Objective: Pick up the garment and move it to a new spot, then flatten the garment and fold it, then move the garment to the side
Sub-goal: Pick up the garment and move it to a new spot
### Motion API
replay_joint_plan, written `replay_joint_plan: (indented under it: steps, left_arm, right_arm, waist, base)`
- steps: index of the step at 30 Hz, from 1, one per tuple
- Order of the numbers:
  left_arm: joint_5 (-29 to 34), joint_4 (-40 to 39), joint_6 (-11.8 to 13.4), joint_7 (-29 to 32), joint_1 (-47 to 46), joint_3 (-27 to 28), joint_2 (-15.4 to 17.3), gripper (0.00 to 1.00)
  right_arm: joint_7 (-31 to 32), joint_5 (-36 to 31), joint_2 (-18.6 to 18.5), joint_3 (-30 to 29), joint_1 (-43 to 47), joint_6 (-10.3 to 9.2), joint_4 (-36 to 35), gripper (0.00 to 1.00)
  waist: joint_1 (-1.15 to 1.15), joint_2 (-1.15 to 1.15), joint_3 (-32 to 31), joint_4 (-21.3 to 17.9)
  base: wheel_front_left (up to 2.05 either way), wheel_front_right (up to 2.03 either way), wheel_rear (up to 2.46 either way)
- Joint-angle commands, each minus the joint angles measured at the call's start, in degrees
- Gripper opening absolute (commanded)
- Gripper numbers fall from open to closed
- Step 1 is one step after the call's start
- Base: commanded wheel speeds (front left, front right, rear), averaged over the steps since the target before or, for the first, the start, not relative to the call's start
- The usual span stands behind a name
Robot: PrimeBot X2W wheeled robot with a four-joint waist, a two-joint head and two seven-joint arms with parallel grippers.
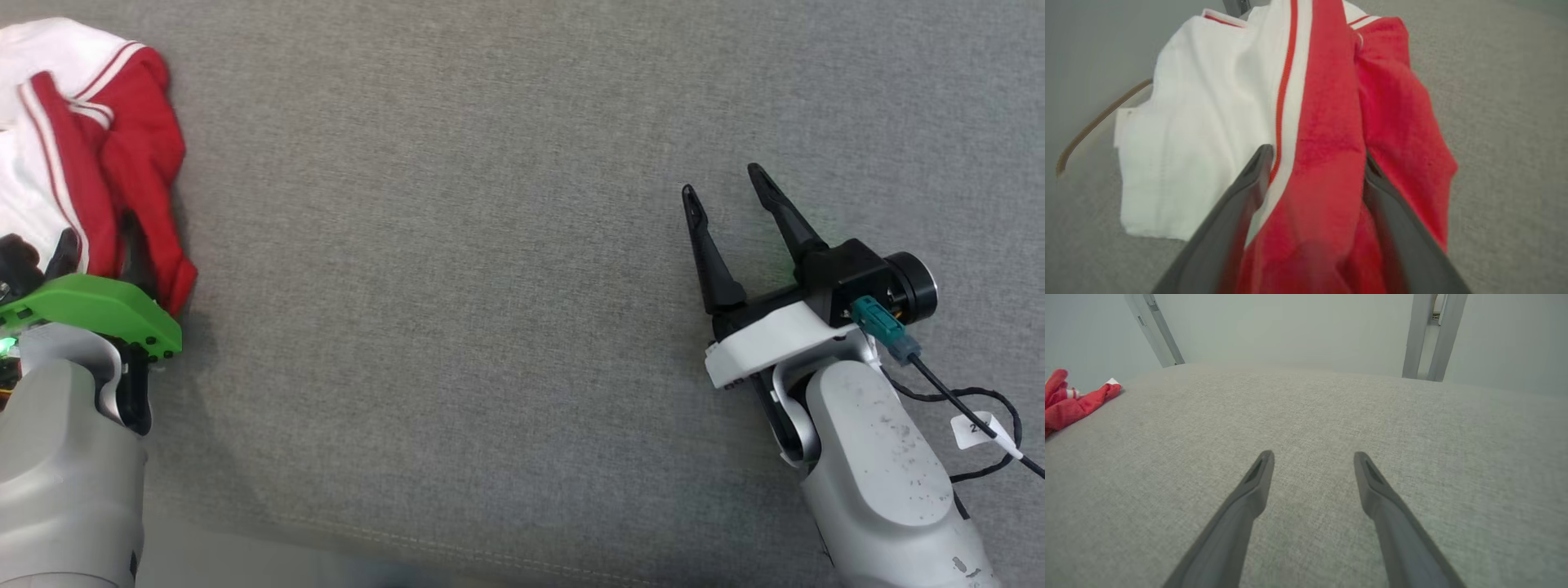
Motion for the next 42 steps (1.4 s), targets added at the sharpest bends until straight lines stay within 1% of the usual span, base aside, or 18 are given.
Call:
replay_joint_plan:
  steps: [1, 2, 3, 5, 7, 9, 12, 13, 15, 16, 20, 26, 29, 34, 38, 39, 40, 42]
  left_arm:
    - [0.49, 1.56, -0.07, 0.25, -1.11, -0.42, 0.52, 1.0]
    - [0.67, 2.5, 0.1, 0.01, -1.48, -0.47, 0.81, 0.75]
    - [0.91, 3.17, 0.47, -0.46, -1.71, -0.41, 1.09, 0.0]
    - [1.37, 3.79, 0.69, -1.13, -1.92, -0.6, 1.15, 0.0]
    - [1.92, 2.27, 0.71, -1.8, -2.76, -0.81, 1.98, 0.0]
    - [3.12, -2.18, 0.7, -2.06, -3.83, -0.87, 2.46, 0.0]
    - [6.58, -12.16, 1.22, -2.11, -2.92, -0.57, 3.65, 0.0]
    - [7.31, -15.03, 1.39, -2.12, -2.48, -0.4, 3.57, 0.0]
    - [9.31, -20.49, 0.88, -2.09, -1.7, -0.78, 3.0, 0.0]
    - [9.78, -22.99, 0.77, -2.07, -1.38, -1.21, 2.11, 0.0]
    - [11.38, -29.05, 0.24, -2.08, -0.78, -3.8, -0.1, 0.0]
    - [9.57, -32.94, -0.07, -2.1, 0.52, -9.11, -5.1, 0.0]
    - [8.15, -33.84, -0.1, -2.09, 2.33, -13.5, -7.92, 0.0]
    - [5.78, -32.48, -0.07, -2.08, 5.41, -19.72, -10.56, 0.0]
    - [4.67, -30.08, -0.08, -2.1, 8.62, -23.35, -11.25, 0.0]
    - [4.65, -29.05, -0.08, -2.08, 9.45, -23.78, -11.3, 0.14]
    - [4.52, -27.95, -0.08, -2.05, 10.29, -24.23, -11.31, 1.0]
    - [4.22, -26.57, 0.26, -2.03, 11.62, -24.06, -11.43, 1.0]
  right_arm:
    - [0.0, -0.03, -0.15, -0.41, -0.4, -0.09, -0.35, 1.0]
    - [0.0, 0.01, -0.14, -0.55, -0.19, -0.09, -0.42, 1.0]
    - [0.0, 0.16, -0.14, -0.79, 0.07, -0.09, -0.42, 1.0]
    - [0.0, 0.43, -0.17, -1.22, 0.65, -0.09, -0.18, 1.0]
    - [0.01, 0.84, -0.22, -1.69, 1.22, -0.09, 0.13, 1.0]
    - [0.01, 1.3, -0.2, -2.13, 1.93, -0.09, 0.3, 1.0]
    - [0.01, 2.85, -0.18, -2.99, 2.45, -0.09, 0.4, 1.0]
    - [0.01, 3.54, -0.18, -3.53, 2.63, -0.09, 0.43, 1.0]
    - [0.01, 4.67, -0.17, -4.09, 3.26, -0.09, 0.55, 1.0]
    - [0.0, 5.21, -0.16, -4.17, 3.73, -0.09, 0.73, 1.0]
    - [0.0, 6.84, -0.19, -4.26, 5.08, -0.09, 1.22, 1.0]
    - [0.0, 9.05, -0.14, -3.72, 6.58, -0.09, 1.27, 1.0]
    - [0.01, 9.77, -0.1, -2.98, 6.79, -0.09, 1.01, 1.0]
    - [0.0, 10.79, -0.08, -2.04, 7.51, -0.09, 0.96, 1.0]
    - [0.0, 11.46, -0.09, -1.82, 8.14, -0.09, 0.56, 1.0]
    - [0.0, 11.44, -0.09, -1.77, 8.35, -0.09, 0.59, 1.0]
    - [0.0, 11.52, -0.09, -1.8, 8.59, -0.09, 0.65, 1.0]
    - [0.0, 11.69, -0.09, -1.86, 8.65, -0.09, 0.58, 1.0]
  waist:
    - [0.0, 0.0, 2.73, -3.07]
    - [0.0, 0.0, 2.73, -3.21]
    - [0.0, 0.0, 2.64, -3.37]
    - [0.0, 0.0, 2.13, -3.49]
    - [0.0, 0.0, 1.31, -3.49]
    - [0.0, 0.0, 0.09, -3.37]
    - [0.0, 0.0, -2.3, -3.7]
    - [0.0, 0.0, -2.96, -3.95]
    - [0.0, 0.0, -4.75, -4.81]
    - [0.0, 0.0, -5.79, -5.46]
    - [0.0, 0.0, -8.97, -8.72]
    - [0.0, 0.0, -11.21, -15.7]
    - [0.0, 0.0, -11.46, -19.23]
    - [0.0, 0.0, -11.53, -25.17]
    - [0.0, 0.0, -11.6, -28.51]
    - [0.0, 0.0, -11.64, -28.98]
    - [0.0, 0.0, -11.68, -29.33]
    - [0.0, 0.0, -11.73, -29.57]
  base:
    - [0.0, 0.0, 0.0]
    - [0.0, 0.0, 0.0]
    - [0.0, 0.0, 0.0]
    - [0.0, 0.0, 0.0]
    - [0.0, 0.0, 0.0]
    - [0.0, 0.0, 0.0]
    - [0.0, 0.0, 0.0]
    - [0.0, 0.0, 0.0]
    - [0.0, 0.0, 0.0]
    - [0.0, 0.0, 0.0]
    - [0.0, 0.0, 0.0]
    - [0.0, 0.0, 0.0]
    - [0.0, 0.0, 0.0]
    - [0.0, 0.0, 0.0]
    - [0.0, 0.0, 0.0]
    - [0.0, 0.0, 0.0]
    - [0.0, 0.0, 0.0]
    - [0.0, 0.0, 0.0]
